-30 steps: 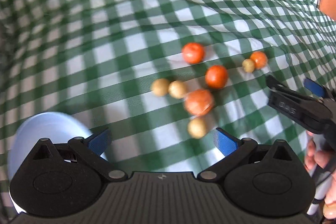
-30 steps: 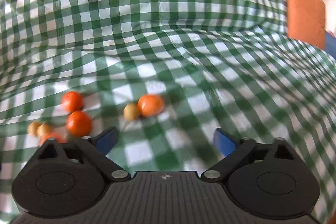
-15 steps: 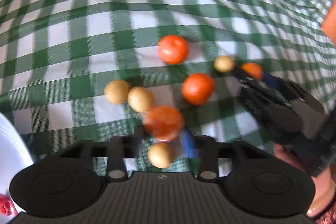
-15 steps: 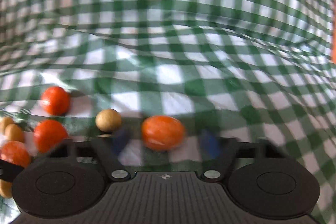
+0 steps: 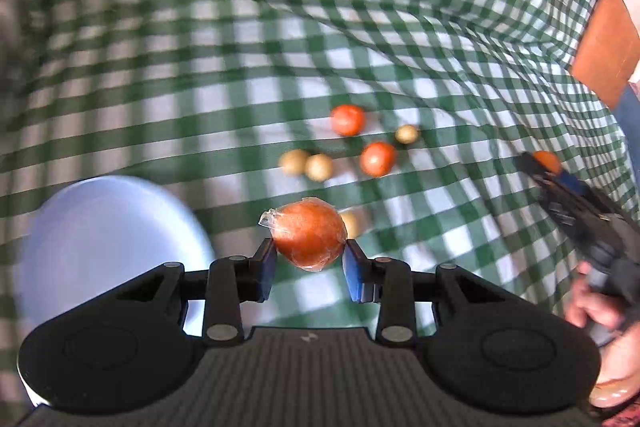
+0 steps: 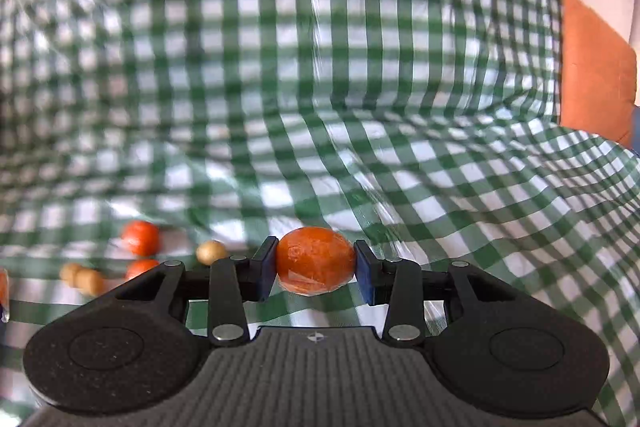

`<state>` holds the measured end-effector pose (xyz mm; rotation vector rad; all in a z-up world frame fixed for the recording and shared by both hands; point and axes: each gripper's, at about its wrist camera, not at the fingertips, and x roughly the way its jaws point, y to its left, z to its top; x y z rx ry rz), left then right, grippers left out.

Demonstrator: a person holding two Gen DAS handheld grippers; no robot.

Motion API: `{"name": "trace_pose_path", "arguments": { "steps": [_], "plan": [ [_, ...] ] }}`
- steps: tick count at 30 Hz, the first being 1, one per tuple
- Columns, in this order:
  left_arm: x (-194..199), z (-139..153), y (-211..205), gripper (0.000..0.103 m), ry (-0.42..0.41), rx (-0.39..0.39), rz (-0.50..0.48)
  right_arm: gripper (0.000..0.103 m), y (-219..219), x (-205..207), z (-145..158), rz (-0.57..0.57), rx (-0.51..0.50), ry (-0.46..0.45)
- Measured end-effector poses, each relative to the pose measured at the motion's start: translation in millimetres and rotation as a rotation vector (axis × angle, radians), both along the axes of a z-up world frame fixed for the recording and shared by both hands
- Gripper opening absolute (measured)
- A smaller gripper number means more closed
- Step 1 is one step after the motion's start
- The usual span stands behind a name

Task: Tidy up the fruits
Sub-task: 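Grasp an orange wrapped fruit with the left gripper while the right gripper grasps an orange fruit, then carry both orange fruits over the blue plate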

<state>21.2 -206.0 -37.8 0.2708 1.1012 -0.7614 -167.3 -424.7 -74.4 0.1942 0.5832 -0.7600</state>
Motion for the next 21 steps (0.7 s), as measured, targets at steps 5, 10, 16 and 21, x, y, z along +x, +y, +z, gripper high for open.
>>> {"name": "trace_pose_path", "arguments": {
  "steps": [5,10,16,21],
  "plan": [
    [-23.6,34.4,79.9,0.040,-0.061,0.048,0.074,0.042,71.6,-33.0,45.7,0.095,0.022,-0.086],
    [-41.7,52.5,160.4,0.040,-0.078,0.062,0.157,0.042,153.6,-45.3,68.9,0.245,0.114,-0.123],
    [-62.7,62.5,229.8,0.040,-0.093,0.046,0.213,0.042,254.1,-36.1,86.9,0.434,0.169,-0.104],
    [-74.4,66.7,267.7,0.040,-0.122,0.012,0.236,0.042,324.8,-33.3,99.1,0.534,0.143,-0.066]
  ]
}}
